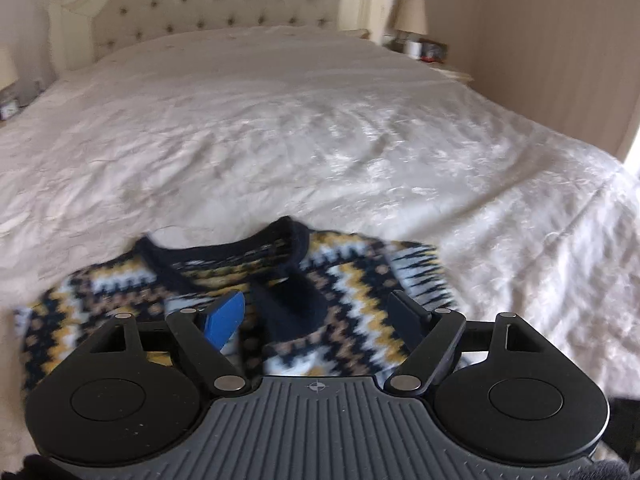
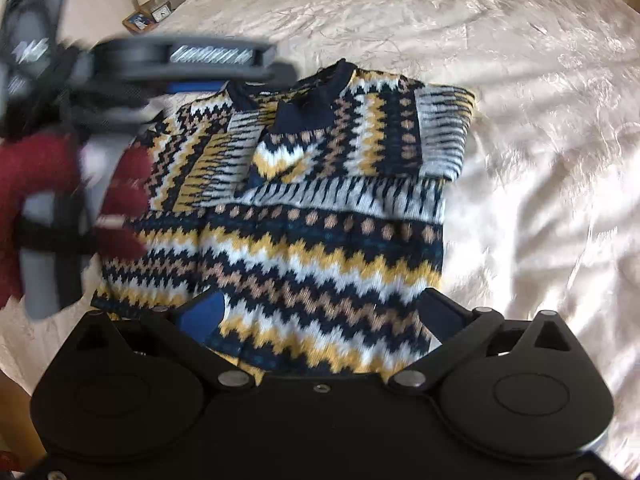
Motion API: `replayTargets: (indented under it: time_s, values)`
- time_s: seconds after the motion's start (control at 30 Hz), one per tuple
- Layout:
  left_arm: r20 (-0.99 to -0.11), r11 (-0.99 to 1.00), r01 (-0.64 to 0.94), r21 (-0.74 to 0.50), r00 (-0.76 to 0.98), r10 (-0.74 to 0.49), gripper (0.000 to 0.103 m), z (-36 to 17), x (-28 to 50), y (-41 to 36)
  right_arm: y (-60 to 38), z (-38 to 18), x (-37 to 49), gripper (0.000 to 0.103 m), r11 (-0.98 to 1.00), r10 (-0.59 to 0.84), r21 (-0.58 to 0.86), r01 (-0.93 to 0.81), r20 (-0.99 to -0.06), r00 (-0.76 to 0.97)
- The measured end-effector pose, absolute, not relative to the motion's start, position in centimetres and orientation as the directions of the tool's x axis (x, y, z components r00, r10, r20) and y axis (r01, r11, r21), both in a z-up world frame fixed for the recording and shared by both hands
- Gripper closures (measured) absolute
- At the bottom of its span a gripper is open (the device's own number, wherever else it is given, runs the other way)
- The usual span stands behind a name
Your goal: Fold small clothes
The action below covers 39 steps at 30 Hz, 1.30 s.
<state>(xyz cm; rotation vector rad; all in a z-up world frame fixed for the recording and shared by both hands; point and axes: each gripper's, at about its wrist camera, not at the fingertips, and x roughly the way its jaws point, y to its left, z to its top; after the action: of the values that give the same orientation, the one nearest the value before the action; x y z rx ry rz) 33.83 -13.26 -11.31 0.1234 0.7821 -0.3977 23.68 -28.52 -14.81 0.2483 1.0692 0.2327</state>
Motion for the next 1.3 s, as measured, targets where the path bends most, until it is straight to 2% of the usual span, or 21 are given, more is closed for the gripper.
replayTargets:
  time_s: [0.2,0.4,0.5,0.67,0.73,0.8,0.83,0.93,0.97,1.0,1.1,1.2,1.3]
  values:
    - [-0.766,0.965,0.260,0.038,0.628,-0.139,0.022,-11.8,32.0,-9.0,-27.9,-14.6,27.3,0.000,0.944,0.327,0.307,-0.123,-0.813,0.482]
    - [-0.847,0.994,0.092,0.050,0.532,-0.007,0.022,-15.0,31.1,-2.1,-24.6,-13.9,32.9,0.000,0.944,0.328,0.265,-0.195,-0.790,0.518]
    - [-0.873,0.996,0.066,0.055,0.487,0.016,0.022,-16.7,30.9,0.1,-22.7,-14.1,35.6,0.001,0.949,0.312,0.235,-0.210,-0.791,0.527]
    - [-0.914,0.999,0.019,0.028,0.406,0.018,0.022,-19.5,31.2,2.5,-19.4,-15.1,39.8,0.003,0.974,0.202,0.109,-0.199,-0.815,0.543]
    - [-0.924,1.000,-0.001,0.002,0.382,0.002,0.019,-20.5,31.3,3.2,-18.4,-15.7,41.1,0.009,0.978,0.164,0.066,-0.196,-0.824,0.542]
    - [-0.924,1.000,-0.008,-0.009,0.382,-0.005,0.017,-21.0,31.3,3.5,-17.3,-16.5,42.3,0.023,0.981,0.117,0.017,-0.191,-0.842,0.527]
    - [-0.925,1.000,-0.011,-0.017,0.380,-0.012,0.016,-21.2,31.3,3.6,-16.9,-16.9,42.8,0.026,0.982,0.098,-0.002,-0.190,-0.850,0.517]
    - [-0.925,0.999,-0.019,-0.035,0.380,-0.025,0.013,-21.6,31.4,4.0,-16.6,-18.5,44.1,0.049,0.981,0.045,-0.045,-0.188,-0.890,0.453]
    - [-0.924,0.999,-0.023,-0.040,0.381,-0.028,0.013,-21.6,31.5,4.0,-16.9,-18.7,44.3,0.075,0.983,0.048,-0.037,-0.183,-0.898,0.438]
    - [-0.924,0.999,-0.026,-0.044,0.382,-0.030,0.013,-21.5,31.5,4.1,-17.3,-18.6,44.3,0.092,0.984,0.062,-0.017,-0.176,-0.900,0.431]
    - [-0.918,0.998,-0.037,-0.057,0.395,-0.038,0.013,-21.2,31.4,4.3,-19.1,-16.5,44.0,0.092,0.985,0.138,0.069,-0.161,-0.874,0.465]
    - [-0.908,0.996,-0.052,-0.077,0.417,-0.048,0.013,-20.1,31.1,5.0,-22.3,-11.9,42.4,0.092,0.976,0.217,0.166,-0.140,-0.776,0.593]
    - [-0.892,0.996,-0.052,-0.069,0.451,-0.038,0.013,-18.8,31.0,5.1,-25.8,-8.7,40.4,0.092,0.977,0.200,0.191,-0.092,-0.695,0.691]
